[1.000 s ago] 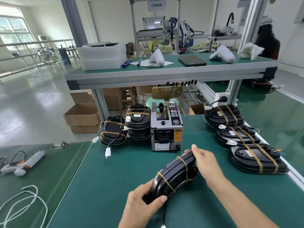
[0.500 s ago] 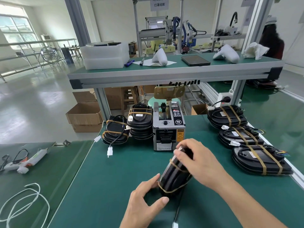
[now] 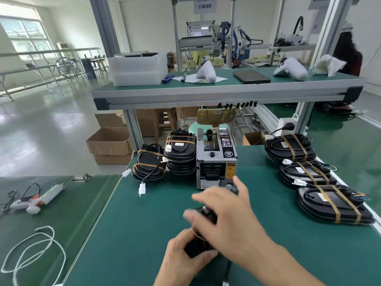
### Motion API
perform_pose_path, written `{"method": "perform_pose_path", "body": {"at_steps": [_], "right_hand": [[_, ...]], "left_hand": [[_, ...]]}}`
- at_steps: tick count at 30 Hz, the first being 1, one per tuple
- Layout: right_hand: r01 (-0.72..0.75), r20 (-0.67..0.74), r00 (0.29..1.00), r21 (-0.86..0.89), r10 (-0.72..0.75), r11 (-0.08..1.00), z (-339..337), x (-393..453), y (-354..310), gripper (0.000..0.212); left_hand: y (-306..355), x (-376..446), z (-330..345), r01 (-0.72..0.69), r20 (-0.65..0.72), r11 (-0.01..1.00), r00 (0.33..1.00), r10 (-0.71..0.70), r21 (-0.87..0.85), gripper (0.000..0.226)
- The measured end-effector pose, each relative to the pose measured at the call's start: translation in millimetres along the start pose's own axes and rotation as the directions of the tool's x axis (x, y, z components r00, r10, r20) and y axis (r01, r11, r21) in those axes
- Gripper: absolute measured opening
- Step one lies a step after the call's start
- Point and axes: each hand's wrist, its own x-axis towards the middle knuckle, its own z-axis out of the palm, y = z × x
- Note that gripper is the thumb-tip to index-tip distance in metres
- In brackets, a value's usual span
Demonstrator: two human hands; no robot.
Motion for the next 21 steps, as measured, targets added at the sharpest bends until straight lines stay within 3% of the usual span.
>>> {"method": "perform_pose_path", "body": {"at_steps": [2,4,7,10,15,21], "right_hand": [[-0.088,-0.118,0.987,0.198,0.112,0.976,-14.1,21.4,17.9,0.028],[-0.232,-0.161,0.934,0.404,0.318,0.885,-21.8,47.7,45.6,0.015],[-0.517,0.021,0.798,0.537,0.602,0.666,-5.2,76.1,93.0,0.021],[-0.677,0.197,0.689,0.518,0.698,0.522,27.3,81.0,116.3,0.021],[-0.688,0.219,0.61,0.623,0.761,0.372,49.2,91.3,115.7,0.018],[-0.715,0.17,0.528,0.617,0.832,0.328,56.5,99.4,111.5,0.016]], "left_hand": [[-0.4,-1.0,-3.6,-0.012,0.023,1.0,1.0,0.013,-0.015,0.047],[-0.2,-1.3,-5.1,-0.031,0.025,0.999,0.999,0.031,-0.021,0.048],[2.3,-3.0,-5.4,-0.063,0.014,0.998,0.998,0.064,-0.029,0.049],[8.9,-4.0,-6.5,-0.083,-0.036,0.996,0.996,0.082,-0.029,0.051],[8.3,-1.9,-5.4,-0.127,-0.058,0.992,0.99,0.126,-0.001,0.046],[8.7,0.0,-6.3,-0.159,-0.072,0.987,0.985,0.157,-0.018,0.042]]}}
